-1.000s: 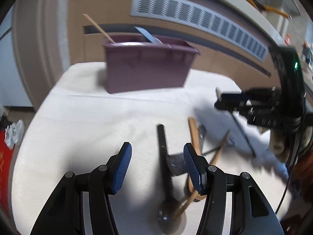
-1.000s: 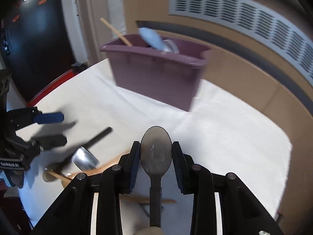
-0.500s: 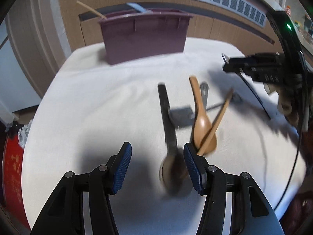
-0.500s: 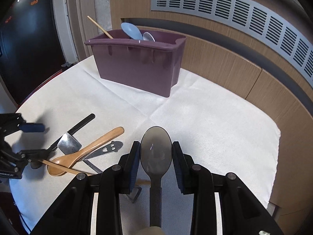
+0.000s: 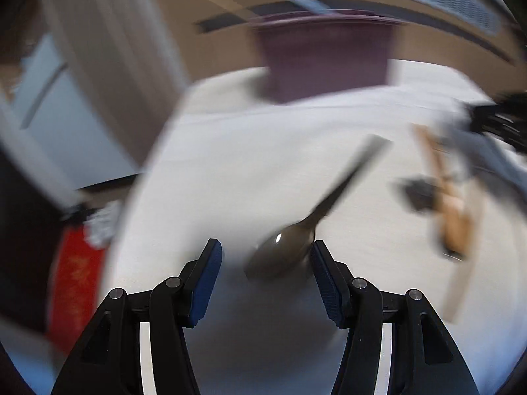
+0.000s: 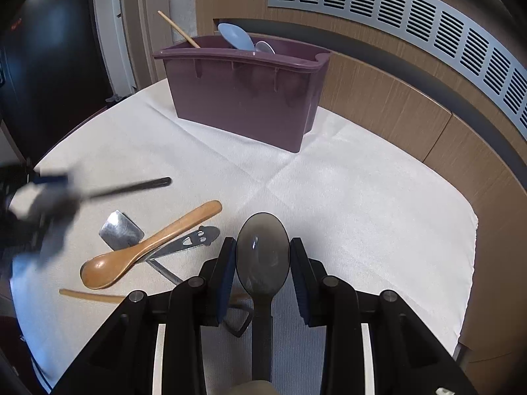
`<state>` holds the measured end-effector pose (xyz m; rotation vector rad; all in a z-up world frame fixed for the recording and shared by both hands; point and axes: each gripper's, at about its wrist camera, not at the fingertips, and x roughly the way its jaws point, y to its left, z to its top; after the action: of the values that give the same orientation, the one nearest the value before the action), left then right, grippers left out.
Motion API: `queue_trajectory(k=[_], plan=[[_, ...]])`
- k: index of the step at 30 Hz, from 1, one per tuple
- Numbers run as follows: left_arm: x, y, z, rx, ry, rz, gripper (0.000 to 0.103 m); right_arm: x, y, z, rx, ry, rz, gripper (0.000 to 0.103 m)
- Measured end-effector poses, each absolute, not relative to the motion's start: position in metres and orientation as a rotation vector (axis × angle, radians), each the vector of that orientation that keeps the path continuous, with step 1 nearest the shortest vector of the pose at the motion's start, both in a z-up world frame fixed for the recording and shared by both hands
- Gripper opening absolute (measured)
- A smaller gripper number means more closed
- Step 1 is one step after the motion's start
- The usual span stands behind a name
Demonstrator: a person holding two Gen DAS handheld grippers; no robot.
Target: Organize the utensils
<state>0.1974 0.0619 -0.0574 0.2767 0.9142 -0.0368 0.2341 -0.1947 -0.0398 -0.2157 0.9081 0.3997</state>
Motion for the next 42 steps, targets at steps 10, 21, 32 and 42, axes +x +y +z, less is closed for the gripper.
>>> queue_trajectory(k=[10,21,32,42], plan=[[0.218,0.124,-0.058,-0.324,1.074,-0.130,0.058,0.245,-0.193,-0.048,-0.206,0.934,0.397,0.030],[0.307,0.094,-0.061,-0.396,1.027,-0.071,0.058,0.249,-0.188,-0.056,-0.197,0.936,0.378,0.030],[0.304,0.032,-0.067,0.045,0.954,-0.040,0.059,0.253,-0.194,-0.060,-0.178,0.931,0.373,0.030],[0.270,0.079,-0.061,-0.351,1.147,-0.108,0.059,0.251,-0.203,-0.061,-0.154,0.920,0.377,0.030]])
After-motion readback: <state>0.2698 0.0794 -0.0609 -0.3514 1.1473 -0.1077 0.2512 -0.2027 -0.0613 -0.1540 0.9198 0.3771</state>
